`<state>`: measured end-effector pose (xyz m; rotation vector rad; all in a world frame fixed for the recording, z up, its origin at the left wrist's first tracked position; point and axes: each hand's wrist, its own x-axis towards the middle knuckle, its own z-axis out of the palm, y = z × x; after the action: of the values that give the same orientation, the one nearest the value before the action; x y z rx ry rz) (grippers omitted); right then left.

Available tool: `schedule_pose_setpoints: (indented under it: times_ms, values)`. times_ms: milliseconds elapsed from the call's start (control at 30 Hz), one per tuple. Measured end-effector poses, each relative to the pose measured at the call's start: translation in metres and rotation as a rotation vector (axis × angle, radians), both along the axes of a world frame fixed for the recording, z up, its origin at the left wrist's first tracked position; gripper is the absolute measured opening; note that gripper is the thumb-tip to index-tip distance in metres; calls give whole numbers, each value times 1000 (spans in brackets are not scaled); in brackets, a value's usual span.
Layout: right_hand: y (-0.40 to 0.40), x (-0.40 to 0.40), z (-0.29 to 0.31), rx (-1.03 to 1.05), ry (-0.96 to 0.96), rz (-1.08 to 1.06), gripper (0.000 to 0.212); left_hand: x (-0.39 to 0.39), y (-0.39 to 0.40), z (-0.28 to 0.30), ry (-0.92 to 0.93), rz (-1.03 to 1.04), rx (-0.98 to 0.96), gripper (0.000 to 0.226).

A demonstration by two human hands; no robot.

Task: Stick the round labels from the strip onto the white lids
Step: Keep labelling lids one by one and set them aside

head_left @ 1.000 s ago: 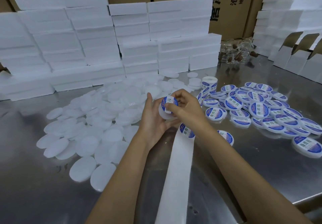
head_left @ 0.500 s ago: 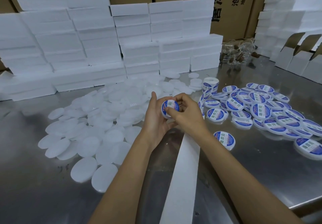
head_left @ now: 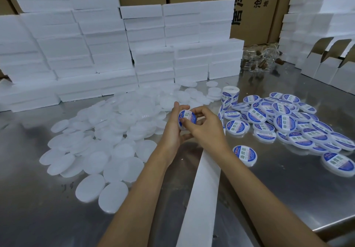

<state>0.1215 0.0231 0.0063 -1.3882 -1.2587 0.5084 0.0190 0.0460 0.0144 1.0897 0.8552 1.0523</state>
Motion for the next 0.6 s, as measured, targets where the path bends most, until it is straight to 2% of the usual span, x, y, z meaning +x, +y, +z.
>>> schedule_pose_setpoints:
  times_ms: [100, 267, 600]
  values:
    - [-1, -2, -1, 20, -71, -32, 28, -1, 2, -3, 11, -2, 30, 43]
    - [-1, 2, 0, -32, -114, -68, 62, -5, 3, -4, 44, 43, 81, 45]
    - [-4, 6, 1, -49, -246, -134, 63, -5, -7, 7, -62, 40, -5, 61]
